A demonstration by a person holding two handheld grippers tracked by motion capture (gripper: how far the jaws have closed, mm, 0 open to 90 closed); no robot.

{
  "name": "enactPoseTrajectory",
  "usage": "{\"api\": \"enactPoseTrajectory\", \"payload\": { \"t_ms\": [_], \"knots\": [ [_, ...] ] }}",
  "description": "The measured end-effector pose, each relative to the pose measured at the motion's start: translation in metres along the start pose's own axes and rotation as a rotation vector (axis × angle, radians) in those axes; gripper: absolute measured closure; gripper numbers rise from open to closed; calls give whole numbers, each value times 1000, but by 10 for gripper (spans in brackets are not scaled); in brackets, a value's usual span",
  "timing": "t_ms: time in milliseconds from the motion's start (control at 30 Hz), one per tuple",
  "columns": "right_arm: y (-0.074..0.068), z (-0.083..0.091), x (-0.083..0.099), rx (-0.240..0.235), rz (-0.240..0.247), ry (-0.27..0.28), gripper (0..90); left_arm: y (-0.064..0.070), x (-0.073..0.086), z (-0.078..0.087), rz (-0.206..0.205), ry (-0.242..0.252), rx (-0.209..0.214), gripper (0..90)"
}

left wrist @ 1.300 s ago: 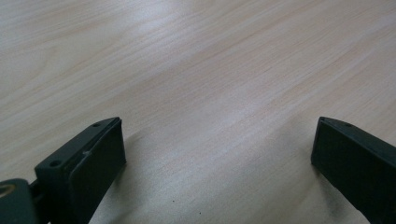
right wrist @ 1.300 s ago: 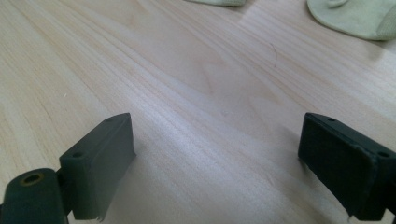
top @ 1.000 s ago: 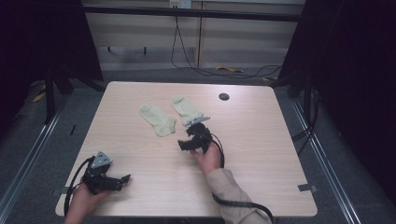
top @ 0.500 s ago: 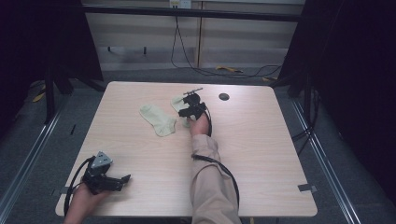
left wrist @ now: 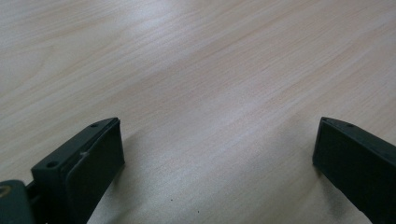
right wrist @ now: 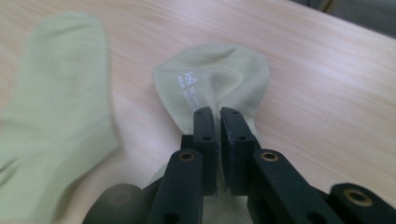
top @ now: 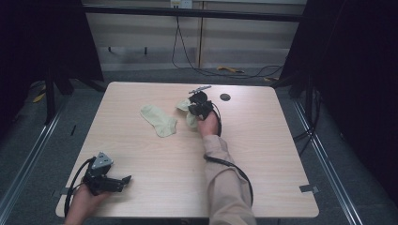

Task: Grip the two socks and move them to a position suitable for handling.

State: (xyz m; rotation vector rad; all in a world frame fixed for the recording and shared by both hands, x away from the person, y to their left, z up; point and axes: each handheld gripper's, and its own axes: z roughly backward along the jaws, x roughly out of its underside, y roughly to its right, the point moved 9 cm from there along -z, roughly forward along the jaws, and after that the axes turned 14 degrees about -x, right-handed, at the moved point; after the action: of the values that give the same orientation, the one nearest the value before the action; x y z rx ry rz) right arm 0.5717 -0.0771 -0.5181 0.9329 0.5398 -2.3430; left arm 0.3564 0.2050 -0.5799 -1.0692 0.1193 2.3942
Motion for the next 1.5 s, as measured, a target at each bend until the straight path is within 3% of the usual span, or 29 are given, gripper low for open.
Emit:
{"api": "enactPoseTrajectory", "payload": {
  "t_ms": [33, 67, 233, 400, 433, 467, 600, 667, 800, 933, 967, 1000, 1033, 1067, 1100, 1267, 1333, 1500],
  "knots": [
    [-5, 9, 0, -29, 7, 10, 849, 0, 0, 0, -1, 0, 0, 15],
    [-5, 9, 0, -29, 7, 10, 849, 0, 0, 0, -1, 0, 0, 15],
    [-27, 60, 9, -125, 66, 47, 848, -1, 0, 0, -13, -3, -1, 15],
    [-50, 103, 35, -210, 119, 27, 846, -1, 0, 0, -16, -1, -2, 15],
    [-60, 116, 46, -252, 128, 36, 846, -1, 0, 0, -17, -2, -2, 15],
    [-60, 116, 46, -252, 128, 36, 846, -1, 0, 0, -17, -2, -2, 15],
    [-87, 134, 78, -326, 174, 6, 844, -1, 0, 0, -14, -2, -2, 15],
    [-92, 137, 86, -343, 180, 0, 843, -1, 0, 0, -17, -1, -2, 15],
    [-112, 142, 114, -398, 246, -42, 842, -1, 0, 0, -14, -2, -2, 14],
    [-124, 139, 131, -395, 353, -98, 804, -1, 0, 0, -16, -1, -2, 14],
    [-117, 133, 135, -330, 371, -114, 468, -1, 0, 0, -14, -2, -2, 14],
    [-117, 133, 135, -330, 371, -114, 468, -1, 0, 0, -16, -1, -2, 14],
    [-111, 129, 139, -304, 338, -138, 386, -1, 0, 0, -14, -2, -2, 14],
    [-104, 129, 142, -277, 284, -161, 428, -1, 0, 0, -17, -2, -3, 14],
    [-99, 133, 146, -295, 237, -119, 466, -1, 0, 0, -17, -2, -2, 14],
    [-91, 132, 153, -243, 201, -118, 414, -1, 0, 0, -16, -1, -2, 14],
    [-92, 131, 152, -247, 196, -110, 413, -1, 0, 0, -16, -2, -2, 14],
    [-92, 118, 135, -243, 167, -84, 398, -1, 1, 0, -17, -2, -2, 13]
  ]
}}
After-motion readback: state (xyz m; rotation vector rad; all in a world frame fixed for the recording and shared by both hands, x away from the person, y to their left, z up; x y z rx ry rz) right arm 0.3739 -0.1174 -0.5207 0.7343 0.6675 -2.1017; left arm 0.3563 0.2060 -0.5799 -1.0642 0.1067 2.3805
